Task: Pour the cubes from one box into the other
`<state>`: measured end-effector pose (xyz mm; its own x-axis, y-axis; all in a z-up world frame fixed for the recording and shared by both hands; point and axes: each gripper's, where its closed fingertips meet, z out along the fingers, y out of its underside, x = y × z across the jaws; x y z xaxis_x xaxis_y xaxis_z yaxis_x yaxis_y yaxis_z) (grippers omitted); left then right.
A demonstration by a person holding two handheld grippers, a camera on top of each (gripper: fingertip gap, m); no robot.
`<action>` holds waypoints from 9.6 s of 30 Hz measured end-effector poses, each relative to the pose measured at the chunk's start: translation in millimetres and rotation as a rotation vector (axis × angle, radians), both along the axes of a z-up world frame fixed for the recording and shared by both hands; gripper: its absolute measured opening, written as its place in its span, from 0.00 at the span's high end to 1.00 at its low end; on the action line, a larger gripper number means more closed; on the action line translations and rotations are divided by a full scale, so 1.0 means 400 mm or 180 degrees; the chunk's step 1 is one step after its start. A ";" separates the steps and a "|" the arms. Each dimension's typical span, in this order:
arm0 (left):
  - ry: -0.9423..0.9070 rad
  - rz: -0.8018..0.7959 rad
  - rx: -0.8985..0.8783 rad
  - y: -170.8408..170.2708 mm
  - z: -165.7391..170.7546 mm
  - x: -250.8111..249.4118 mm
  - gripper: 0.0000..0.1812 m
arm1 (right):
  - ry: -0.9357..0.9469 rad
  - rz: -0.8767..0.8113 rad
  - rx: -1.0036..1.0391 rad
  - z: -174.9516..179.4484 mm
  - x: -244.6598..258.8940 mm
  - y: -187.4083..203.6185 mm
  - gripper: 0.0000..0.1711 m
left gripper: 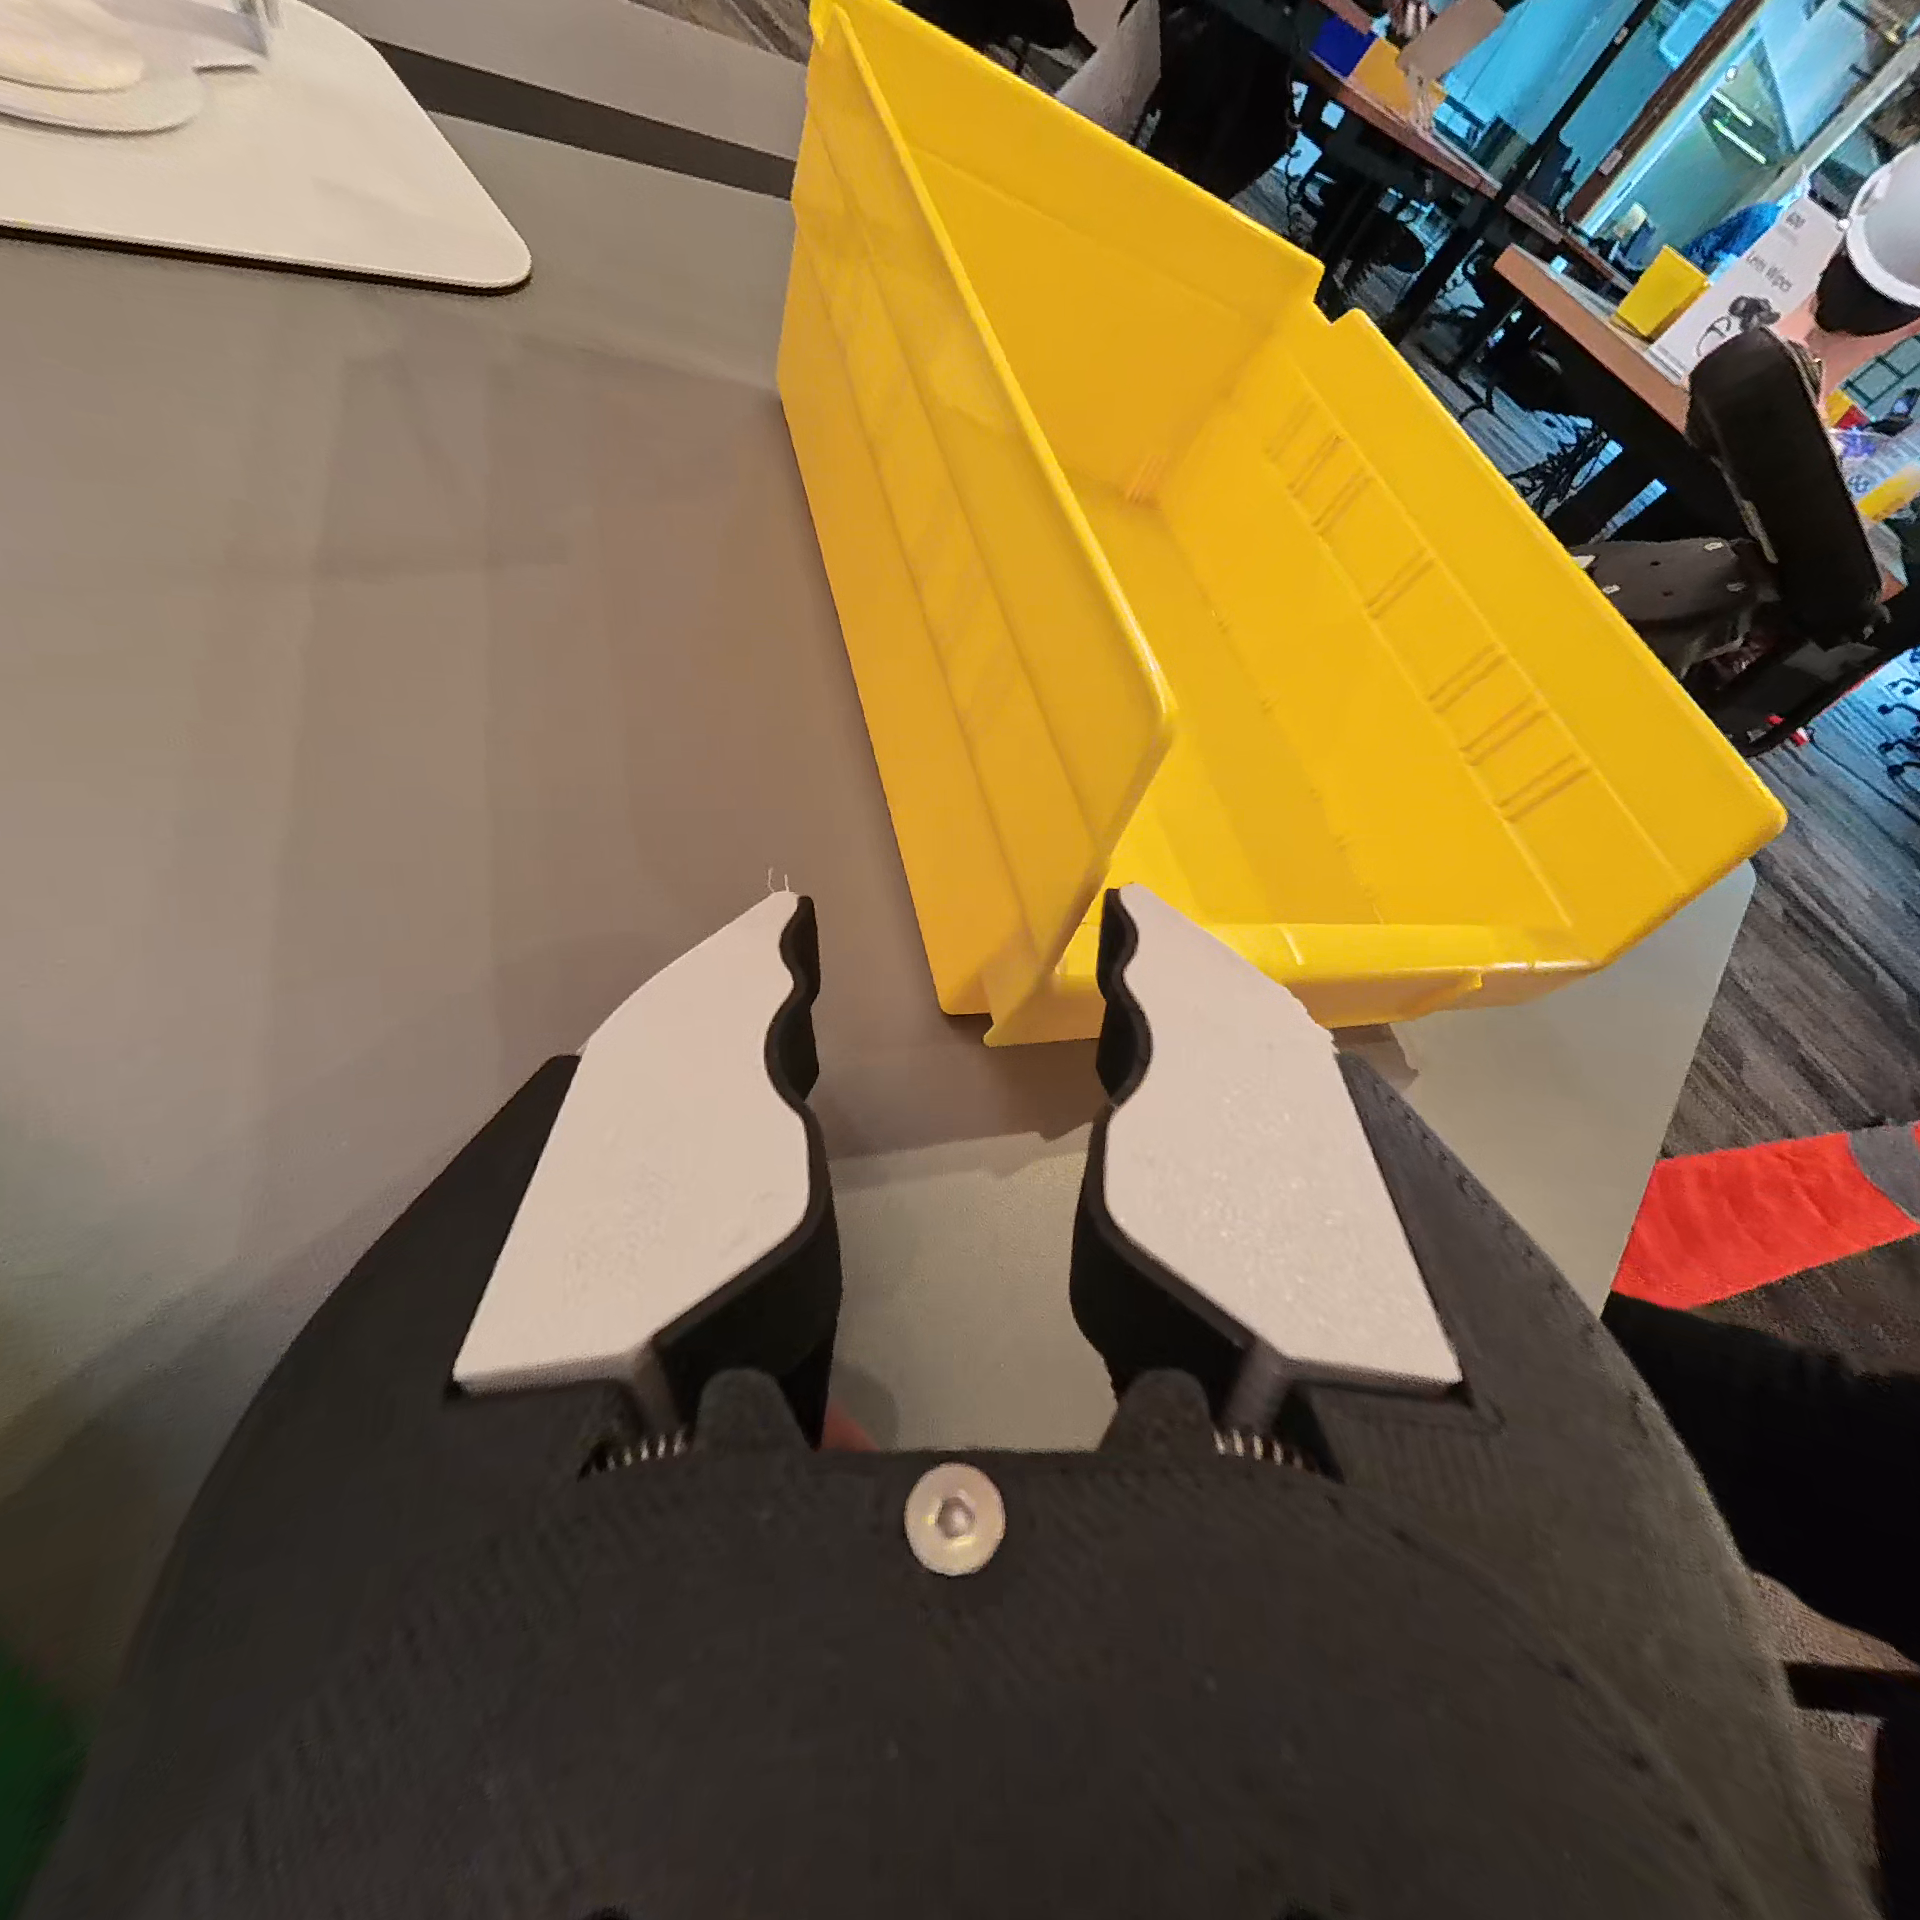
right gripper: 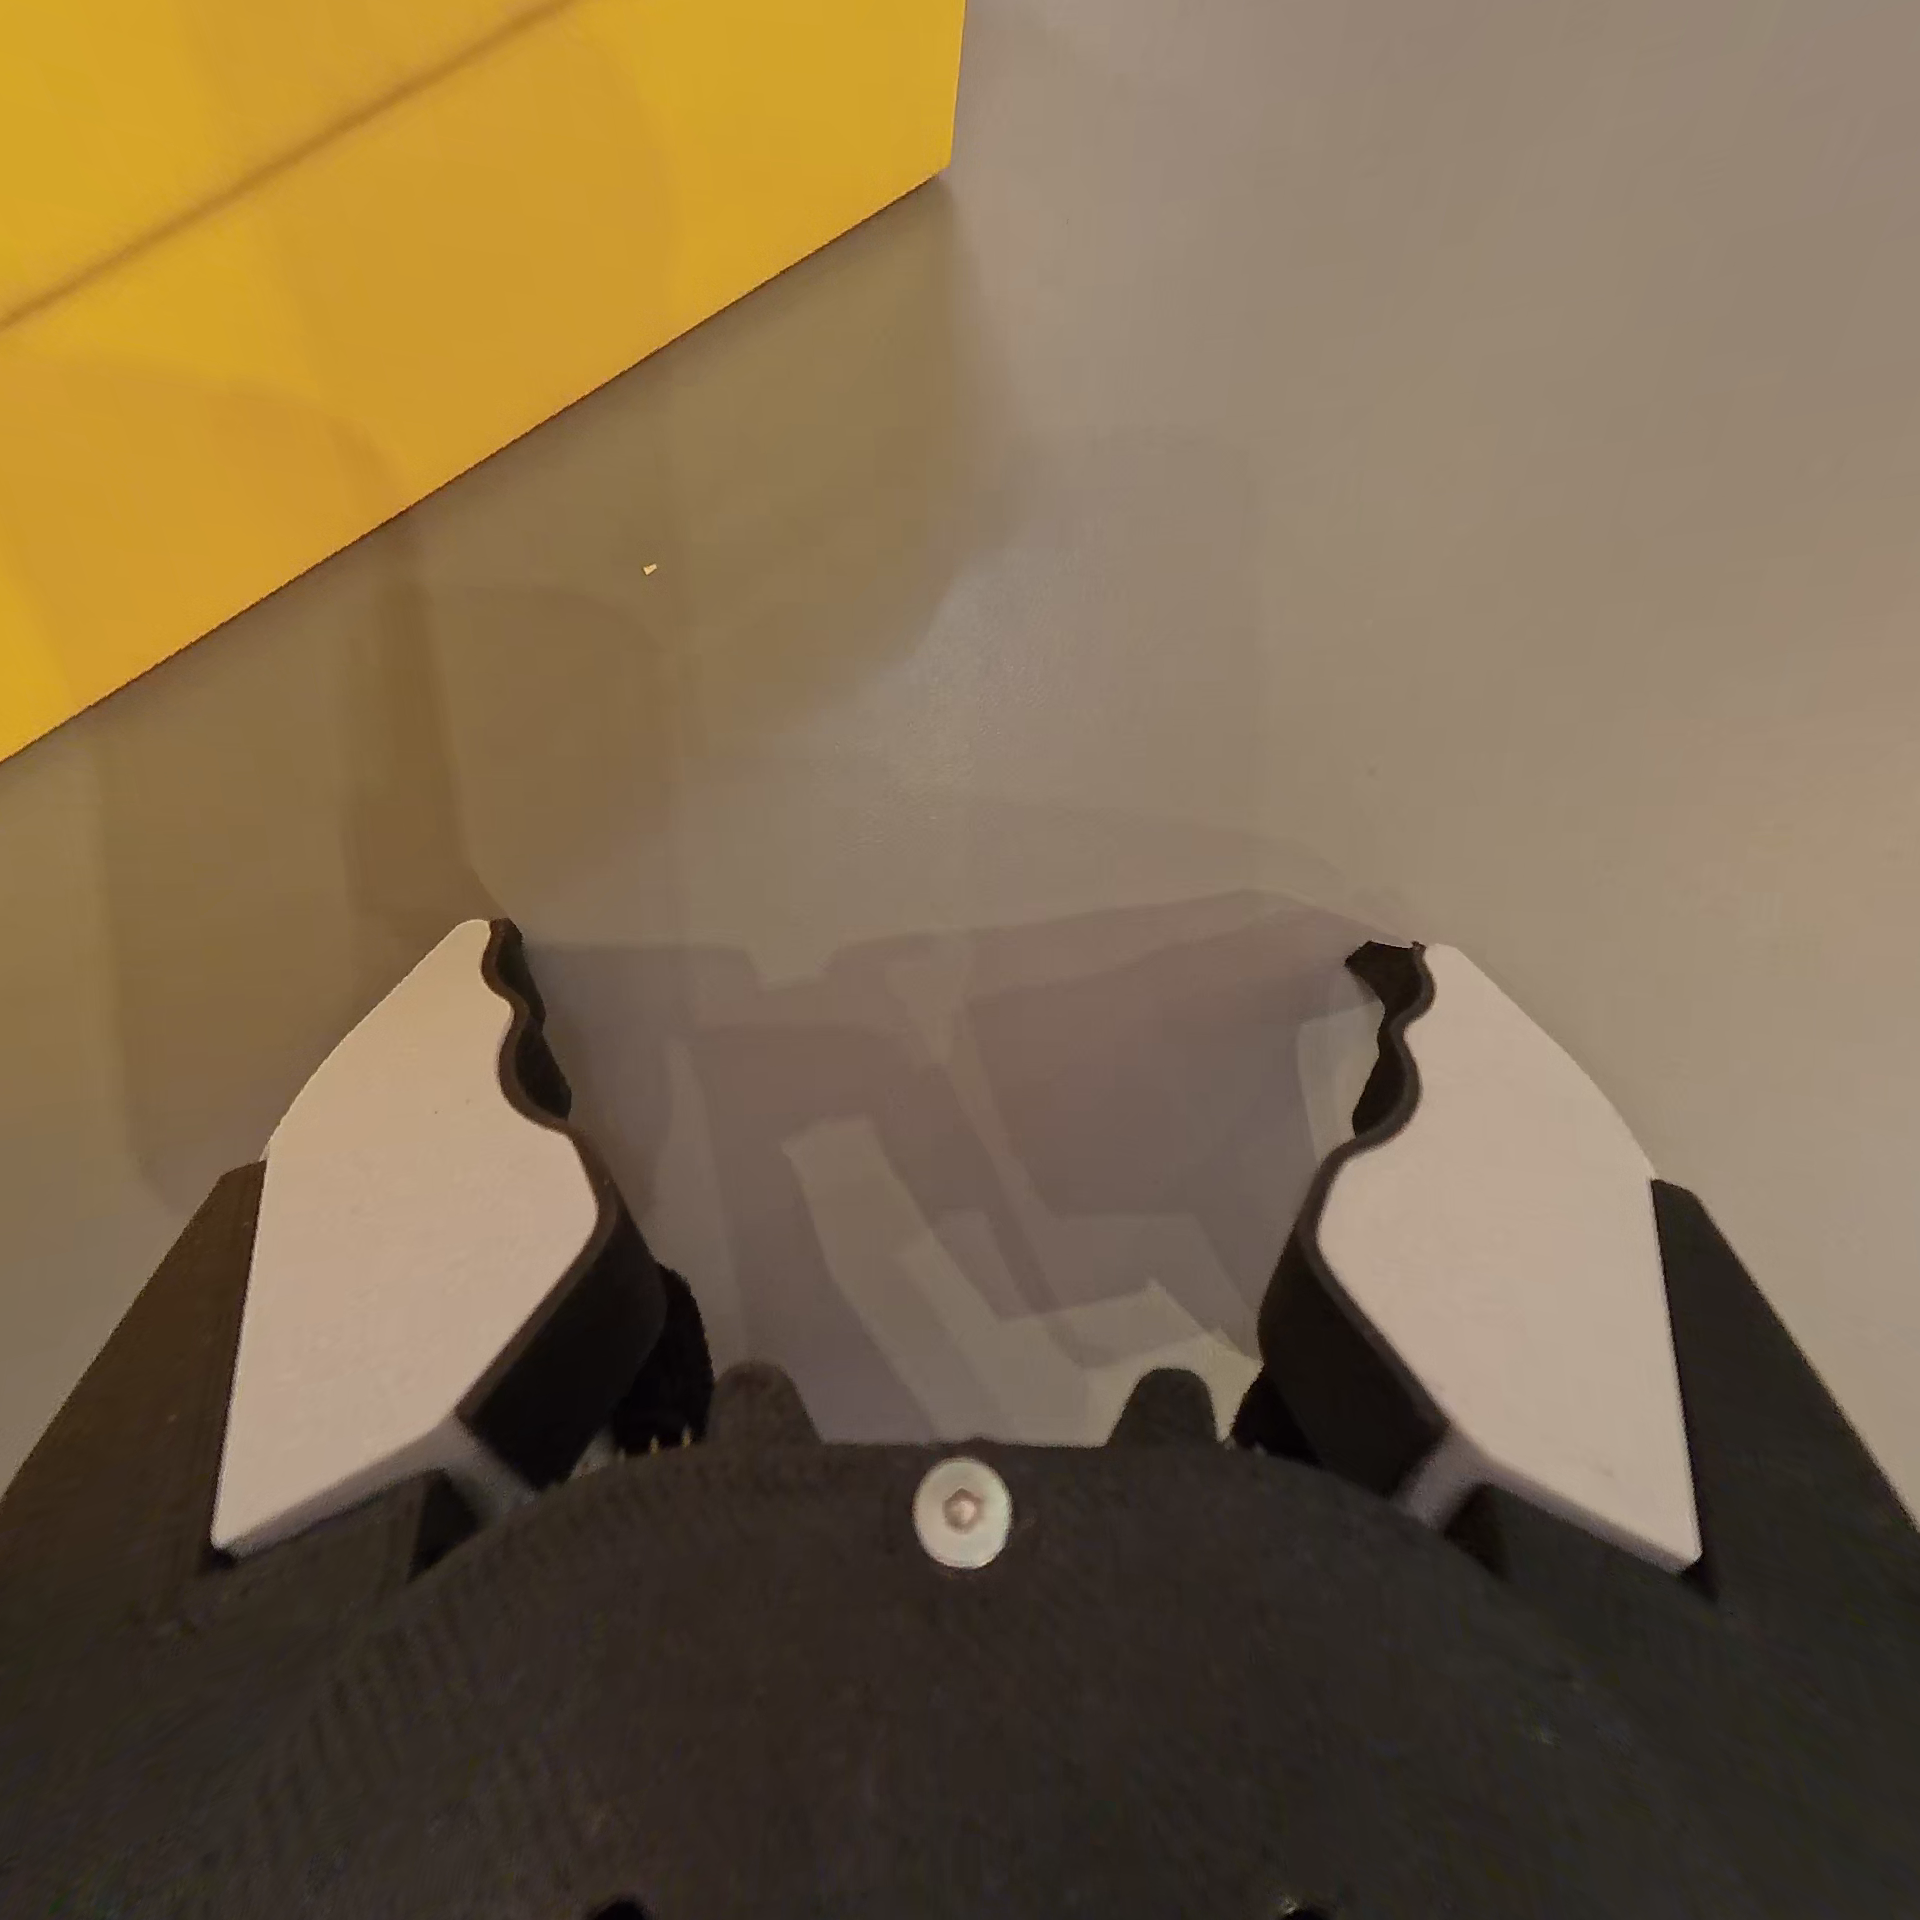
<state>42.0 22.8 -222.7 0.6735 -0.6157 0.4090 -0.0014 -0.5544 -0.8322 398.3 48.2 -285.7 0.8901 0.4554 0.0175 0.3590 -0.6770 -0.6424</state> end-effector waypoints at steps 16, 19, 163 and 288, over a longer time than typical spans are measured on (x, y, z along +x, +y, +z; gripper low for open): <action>0.0074 0.0054 -0.0119 0.008 -0.016 -0.002 0.72 | 0.0000 0.0000 0.0000 -0.001 0.000 0.000 0.17; 0.0101 0.0130 -0.0145 0.014 -0.020 -0.008 0.73 | 0.0000 0.0000 0.0000 -0.001 0.000 0.000 0.17; -0.1281 -0.0931 -0.0777 -0.445 0.023 0.190 0.54 | 0.0000 0.0000 -0.0001 -0.001 0.000 0.000 0.17; 0.0360 -0.0100 0.0414 -0.165 0.016 -0.050 0.54 | 0.0001 0.0000 -0.0001 -0.001 -0.001 0.001 0.17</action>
<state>22.0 -43.1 -216.2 0.6904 -0.6799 0.2471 -0.1148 -0.4402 -0.8905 398.0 48.5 -285.9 0.8901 0.4554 0.0172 0.3589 -0.6772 -0.6423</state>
